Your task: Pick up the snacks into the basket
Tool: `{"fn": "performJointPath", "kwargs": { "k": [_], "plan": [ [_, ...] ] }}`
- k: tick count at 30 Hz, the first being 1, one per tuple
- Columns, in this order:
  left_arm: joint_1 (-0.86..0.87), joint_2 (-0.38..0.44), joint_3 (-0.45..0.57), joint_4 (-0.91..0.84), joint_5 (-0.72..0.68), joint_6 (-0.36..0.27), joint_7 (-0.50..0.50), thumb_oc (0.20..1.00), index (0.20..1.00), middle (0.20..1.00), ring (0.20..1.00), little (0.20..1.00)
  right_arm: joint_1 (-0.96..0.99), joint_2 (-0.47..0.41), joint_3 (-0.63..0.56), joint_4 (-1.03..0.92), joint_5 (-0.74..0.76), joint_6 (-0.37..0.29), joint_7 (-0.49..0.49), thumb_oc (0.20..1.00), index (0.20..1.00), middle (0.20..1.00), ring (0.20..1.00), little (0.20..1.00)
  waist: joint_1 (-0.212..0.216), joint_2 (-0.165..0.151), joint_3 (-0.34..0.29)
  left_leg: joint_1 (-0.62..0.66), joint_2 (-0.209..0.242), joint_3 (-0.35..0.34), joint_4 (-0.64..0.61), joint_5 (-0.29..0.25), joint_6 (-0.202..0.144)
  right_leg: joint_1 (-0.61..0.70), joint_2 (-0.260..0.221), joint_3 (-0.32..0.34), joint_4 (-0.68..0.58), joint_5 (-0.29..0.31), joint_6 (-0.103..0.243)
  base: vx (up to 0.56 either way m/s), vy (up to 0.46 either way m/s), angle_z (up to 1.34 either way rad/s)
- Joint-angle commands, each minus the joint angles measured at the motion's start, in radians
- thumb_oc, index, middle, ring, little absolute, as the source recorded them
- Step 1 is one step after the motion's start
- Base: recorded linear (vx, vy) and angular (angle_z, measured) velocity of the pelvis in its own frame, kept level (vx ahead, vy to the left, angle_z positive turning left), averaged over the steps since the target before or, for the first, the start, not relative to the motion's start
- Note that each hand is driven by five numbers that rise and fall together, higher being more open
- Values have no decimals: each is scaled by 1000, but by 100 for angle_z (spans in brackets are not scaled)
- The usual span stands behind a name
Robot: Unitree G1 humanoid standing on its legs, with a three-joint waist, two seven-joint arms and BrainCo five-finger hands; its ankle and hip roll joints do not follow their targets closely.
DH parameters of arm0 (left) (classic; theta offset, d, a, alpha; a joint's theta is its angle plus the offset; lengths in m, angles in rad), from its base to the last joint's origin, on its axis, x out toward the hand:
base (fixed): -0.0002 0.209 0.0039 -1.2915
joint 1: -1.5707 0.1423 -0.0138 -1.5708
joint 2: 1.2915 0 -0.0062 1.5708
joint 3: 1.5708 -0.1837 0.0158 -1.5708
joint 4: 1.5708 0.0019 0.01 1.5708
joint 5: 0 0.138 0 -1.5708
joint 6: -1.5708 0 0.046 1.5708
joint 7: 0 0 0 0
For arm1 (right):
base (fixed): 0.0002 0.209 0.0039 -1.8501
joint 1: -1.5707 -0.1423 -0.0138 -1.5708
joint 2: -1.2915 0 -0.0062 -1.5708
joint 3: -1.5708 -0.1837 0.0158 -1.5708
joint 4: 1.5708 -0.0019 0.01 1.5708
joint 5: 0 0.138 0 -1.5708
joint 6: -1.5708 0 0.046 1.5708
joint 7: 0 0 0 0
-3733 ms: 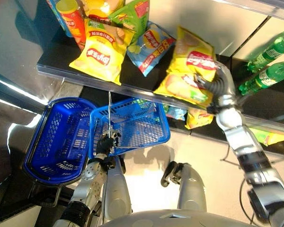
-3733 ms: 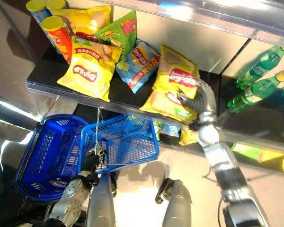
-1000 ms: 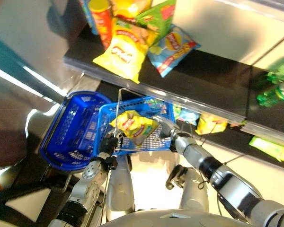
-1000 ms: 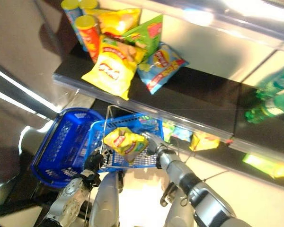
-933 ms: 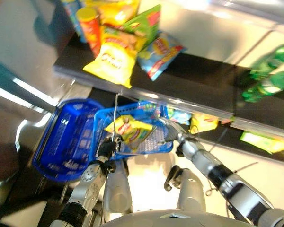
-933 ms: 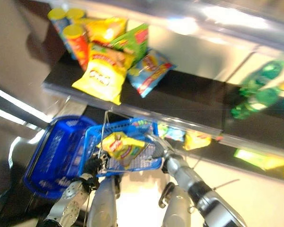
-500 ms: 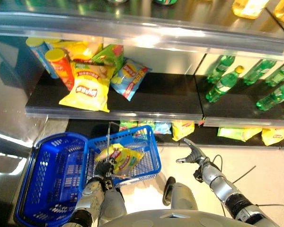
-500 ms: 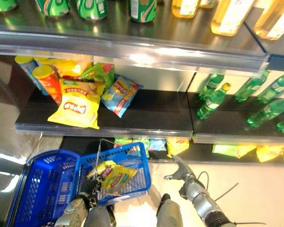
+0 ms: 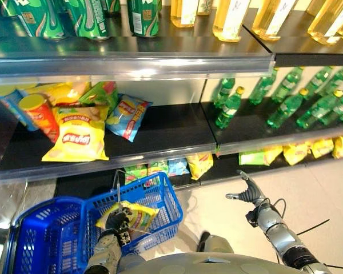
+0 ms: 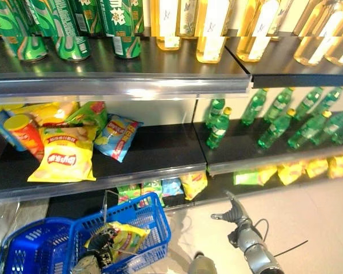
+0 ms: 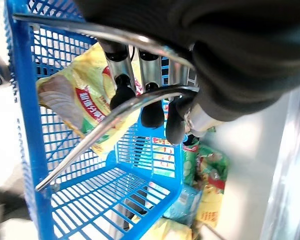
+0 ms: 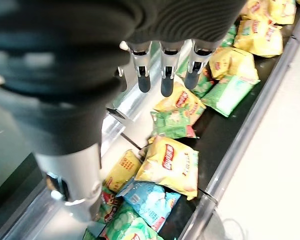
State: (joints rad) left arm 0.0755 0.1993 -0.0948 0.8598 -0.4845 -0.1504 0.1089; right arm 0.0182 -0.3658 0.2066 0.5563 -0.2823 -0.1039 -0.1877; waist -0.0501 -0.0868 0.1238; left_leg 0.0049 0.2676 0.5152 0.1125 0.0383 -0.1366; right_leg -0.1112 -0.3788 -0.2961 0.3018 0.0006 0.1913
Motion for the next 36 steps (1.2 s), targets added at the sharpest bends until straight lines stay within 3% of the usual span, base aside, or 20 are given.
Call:
{"fn": "performJointPath", "kwargs": {
  "k": [1,2,5,7,8,12,14,15,16,19,20,23,24,27,30,31,32,34,35,36],
  "plan": [
    [-46,32,29,-152,-4,-100,-13,200,200,200,200,200,-94,-5,-60,-37,50,-26,-37,1000,1000,1000,1000,1000,33,-4,13,-55,-19,-77,19,-5,59,82,8,28,-135,143,33,-36,-280,-20],
    [-43,31,44,-152,-16,-101,-10,200,200,200,200,200,-102,0,-55,-31,63,-26,-34,1000,1000,1000,1000,1000,45,-6,9,-48,8,-67,20,12,40,106,25,3,-173,124,34,-78,-567,-37],
    [-24,5,95,-139,-115,-94,-3,200,200,200,200,200,-95,51,-37,44,200,-42,-29,1000,1000,1000,1000,1000,57,22,-5,-43,120,-86,-59,174,-31,135,169,1,-244,21,-1,-50,-485,-36],
    [-18,-1,100,-149,-129,-90,-6,200,200,200,200,200,-77,62,-37,34,245,-47,-15,1000,1000,1000,1000,1000,48,27,-7,-37,139,-94,-87,195,-36,145,199,-3,-259,9,-16,-17,-329,-21],
    [-14,-12,101,-151,-127,-87,-8,200,200,200,200,200,-53,81,-30,63,308,-59,-1,1000,1000,1000,1000,1000,40,38,-6,-56,167,-115,-100,250,-46,164,251,-6,-287,-9,-44,-25,-368,-10],
    [-20,-27,80,-146,-109,-83,-6,200,200,200,200,200,-27,104,-20,113,385,-72,6,1000,1000,1000,1000,1000,9,35,2,-79,209,-9,-24,286,-74,200,288,-44,-321,-29,-79,-55,-391,51],
    [-32,-32,68,-129,-93,-85,-23,200,200,200,200,200,-16,116,-4,137,450,-69,52,1000,1000,1000,1000,1000,21,13,19,-122,86,-31,117,156,-27,201,279,-55,-342,-10,-93,-119,-246,28],
    [-32,-32,68,-129,-93,-85,-23,200,200,200,200,200,-16,116,-4,137,450,-70,53,1000,1000,1000,1000,1000,19,12,18,-125,84,-32,121,150,-23,202,276,-57,-343,-10,-91,-22,-81,-1],
    [-17,-39,57,-142,-76,-86,-38,200,200,200,200,200,0,118,6,140,472,-63,92,1000,1000,1000,1000,1000,29,-5,14,-151,-55,-44,134,28,32,199,269,-56,-344,5,-87,2,-27,6],
    [-6,-42,53,-150,-70,-88,-44,200,200,200,200,200,8,120,6,142,480,-65,104,1000,1000,1000,1000,1000,35,-6,10,-162,-107,-57,120,-1,53,199,270,-50,-342,4,-79,28,-16,-13],
    [31,-43,44,-200,-49,-91,-47,200,200,200,200,200,22,127,16,131,461,-61,118,1000,1000,1000,1000,1000,60,6,1,-151,-209,-116,5,15,98,177,300,-35,-323,19,-70,45,-10,-15],
    [33,-36,36,-215,-46,-91,-49,200,200,200,200,200,29,141,-3,132,470,-61,115,1000,1000,1000,1000,1000,60,0,-3,-124,-240,-150,-41,15,119,161,295,-40,-252,17,-52,112,-19,-79],
    [36,-18,33,-252,-40,-89,-48,200,200,200,200,200,36,151,-25,103,481,-63,110,1000,1000,1000,1000,1000,49,3,3,-98,-226,-135,-79,27,128,112,286,-42,-151,19,-32,41,-19,-3],
    [47,-7,21,-285,-37,-94,-50,200,200,200,200,200,35,156,-41,111,485,-65,102,1000,1000,1000,1000,1000,49,14,7,-85,-230,-147,-104,34,141,85,249,-42,-105,23,-19,67,-72,18],
    [46,2,5,-298,-38,-89,-58,200,200,200,200,200,32,160,-62,116,497,-68,92,1000,1000,1000,1000,1000,52,43,-1,-65,-208,-178,-165,54,129,47,165,-13,-130,69,-21,101,-210,4],
    [44,3,-2,-303,-33,-85,-61,200,200,200,200,200,33,162,-73,115,496,-63,80,1000,1000,1000,1000,1000,54,48,-7,-55,-193,-199,-167,43,119,39,78,-2,-174,133,-3,40,-169,13],
    [44,3,-2,-303,-33,-85,-61,200,200,200,200,200,33,162,-73,116,496,-63,80,1000,1000,1000,1000,1000,53,48,-6,-54,-193,-200,-166,42,120,42,77,-4,-176,134,-2,139,-296,18],
    [32,4,-5,-291,-34,-82,-60,200,200,200,200,200,23,164,-83,121,505,-59,73,1000,1000,1000,1000,1000,52,40,-1,-49,-179,-216,-147,22,102,38,-7,-4,-259,215,28,143,-403,12],
    [24,3,1,-290,-37,-82,-50,200,200,200,200,200,8,167,-83,125,507,-53,65,1000,1000,1000,1000,1000,59,30,4,-52,-147,-230,-119,2,78,25,-98,-8,-311,285,56,135,-442,12],
    [24,3,1,-290,-37,-82,-50,200,200,200,200,200,8,168,-83,125,507,-52,64,1000,1000,1000,1000,1000,59,30,5,-53,-146,-231,-116,-1,77,28,-97,-10,-313,285,56,204,-694,11]
  ]
}}
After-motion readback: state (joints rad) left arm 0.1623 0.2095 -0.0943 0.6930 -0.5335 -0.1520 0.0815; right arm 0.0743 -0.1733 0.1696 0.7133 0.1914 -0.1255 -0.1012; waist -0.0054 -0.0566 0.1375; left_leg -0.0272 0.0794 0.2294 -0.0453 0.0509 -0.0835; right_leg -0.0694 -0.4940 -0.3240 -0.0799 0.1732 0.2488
